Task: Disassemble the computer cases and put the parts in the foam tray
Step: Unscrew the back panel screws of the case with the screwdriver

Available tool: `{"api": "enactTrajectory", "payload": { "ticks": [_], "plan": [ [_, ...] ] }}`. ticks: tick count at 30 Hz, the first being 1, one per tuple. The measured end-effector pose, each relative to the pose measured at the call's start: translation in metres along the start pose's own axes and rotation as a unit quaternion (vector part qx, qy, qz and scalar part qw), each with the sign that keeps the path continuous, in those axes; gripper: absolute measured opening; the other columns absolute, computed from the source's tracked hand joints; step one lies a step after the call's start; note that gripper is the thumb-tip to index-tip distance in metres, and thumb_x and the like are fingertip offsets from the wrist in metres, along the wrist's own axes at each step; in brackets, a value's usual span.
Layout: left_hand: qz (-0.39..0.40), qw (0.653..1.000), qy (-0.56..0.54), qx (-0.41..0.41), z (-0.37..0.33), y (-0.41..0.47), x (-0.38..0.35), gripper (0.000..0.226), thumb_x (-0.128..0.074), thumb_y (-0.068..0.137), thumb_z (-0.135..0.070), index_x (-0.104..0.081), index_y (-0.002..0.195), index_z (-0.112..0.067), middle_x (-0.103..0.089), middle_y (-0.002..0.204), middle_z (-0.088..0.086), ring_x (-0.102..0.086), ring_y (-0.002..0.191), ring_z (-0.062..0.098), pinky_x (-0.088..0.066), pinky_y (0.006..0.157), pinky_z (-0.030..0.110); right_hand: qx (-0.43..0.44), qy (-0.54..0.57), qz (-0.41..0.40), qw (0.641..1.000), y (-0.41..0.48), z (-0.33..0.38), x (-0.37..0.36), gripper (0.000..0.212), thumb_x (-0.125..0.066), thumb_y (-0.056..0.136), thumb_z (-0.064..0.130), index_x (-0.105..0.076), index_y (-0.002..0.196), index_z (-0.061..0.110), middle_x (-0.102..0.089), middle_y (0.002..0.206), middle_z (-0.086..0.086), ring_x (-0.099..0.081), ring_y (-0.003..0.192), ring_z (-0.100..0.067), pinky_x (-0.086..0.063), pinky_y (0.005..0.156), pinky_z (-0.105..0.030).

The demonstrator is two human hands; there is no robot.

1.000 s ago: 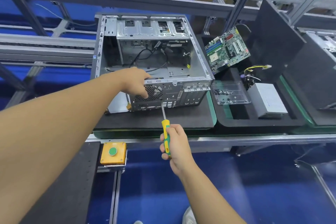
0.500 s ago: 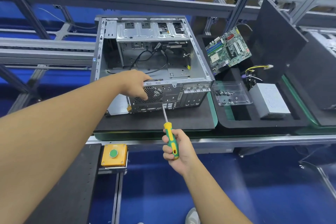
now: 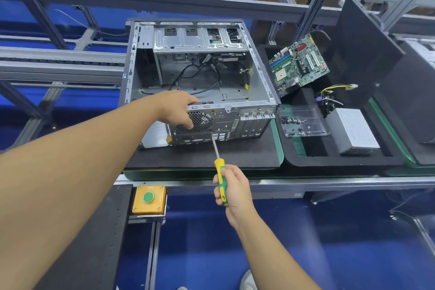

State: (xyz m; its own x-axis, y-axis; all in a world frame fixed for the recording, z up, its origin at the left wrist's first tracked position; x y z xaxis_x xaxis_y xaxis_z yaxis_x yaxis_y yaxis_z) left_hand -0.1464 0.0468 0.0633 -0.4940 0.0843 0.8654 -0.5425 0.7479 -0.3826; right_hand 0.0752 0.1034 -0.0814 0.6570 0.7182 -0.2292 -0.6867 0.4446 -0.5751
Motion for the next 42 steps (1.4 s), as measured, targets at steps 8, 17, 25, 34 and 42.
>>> {"api": "enactTrajectory", "payload": {
  "ticks": [8,17,25,34,42],
  "plan": [
    [0.0,1.0,-0.001,0.005,0.0,-0.001,0.0,0.054,-0.074,0.082,-0.029,-0.054,0.132,-0.027,-0.07,0.088,-0.002,-0.057,0.072,0.007,-0.039,0.062,0.029,-0.045,0.031,0.019,0.998,-0.005,-0.002,-0.003,0.017,-0.048,0.098,0.021,-0.06,0.108,0.015,-0.061,0.074,-0.004,-0.045,0.05,-0.014,-0.032,0.041,-0.025],
    [0.003,1.0,-0.006,0.002,0.003,0.002,-0.002,0.042,-0.074,0.08,-0.028,-0.051,0.112,-0.043,-0.072,0.08,0.003,-0.062,0.067,0.015,-0.041,0.058,0.028,-0.132,0.185,0.171,0.959,-0.017,-0.003,-0.041,0.036,-0.046,0.098,0.023,-0.063,0.12,-0.001,-0.06,0.078,-0.007,-0.047,0.053,-0.016,-0.037,0.041,-0.026],
    [0.0,1.0,0.021,0.012,0.002,0.003,-0.001,0.054,-0.073,0.083,-0.034,-0.054,0.132,-0.023,-0.064,0.074,-0.004,-0.055,0.068,0.007,-0.034,0.054,0.027,0.026,-0.117,0.017,0.993,-0.013,0.023,-0.018,0.016,-0.051,0.1,0.018,-0.063,0.097,0.007,-0.059,0.072,-0.005,-0.053,0.052,-0.014,-0.049,0.048,-0.032],
    [0.003,1.0,0.023,0.019,0.003,0.005,-0.002,0.058,-0.072,0.084,-0.035,-0.052,0.135,-0.016,-0.062,0.071,-0.003,-0.054,0.067,0.008,-0.035,0.054,0.028,-0.097,-0.13,0.076,0.984,-0.018,0.024,-0.029,0.016,-0.052,0.101,0.037,-0.051,0.105,0.021,-0.056,0.089,-0.007,-0.052,0.05,-0.017,-0.046,0.046,-0.027],
    [-0.002,1.0,0.018,0.026,0.003,0.005,-0.001,0.074,-0.071,0.084,-0.036,-0.041,0.148,-0.014,-0.054,0.063,-0.008,-0.049,0.065,0.004,-0.032,0.052,0.026,-0.134,-0.115,0.132,0.975,-0.025,0.033,-0.023,0.021,-0.045,0.106,0.018,-0.059,0.109,0.003,-0.068,0.097,-0.012,-0.055,0.07,-0.021,-0.052,0.061,-0.035]
  ]
}}
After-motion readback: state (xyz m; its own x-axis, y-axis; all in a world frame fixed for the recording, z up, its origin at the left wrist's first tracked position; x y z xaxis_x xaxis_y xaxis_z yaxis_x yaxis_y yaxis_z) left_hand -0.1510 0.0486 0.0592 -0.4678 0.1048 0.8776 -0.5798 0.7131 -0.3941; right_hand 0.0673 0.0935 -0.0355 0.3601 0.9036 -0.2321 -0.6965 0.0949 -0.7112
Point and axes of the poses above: each hand's wrist, its own y-axis towards the middle knuckle, its own x-axis out of the back of the hand, z = x × y, the point moved 8 cm from there along y, towards the middle knuckle
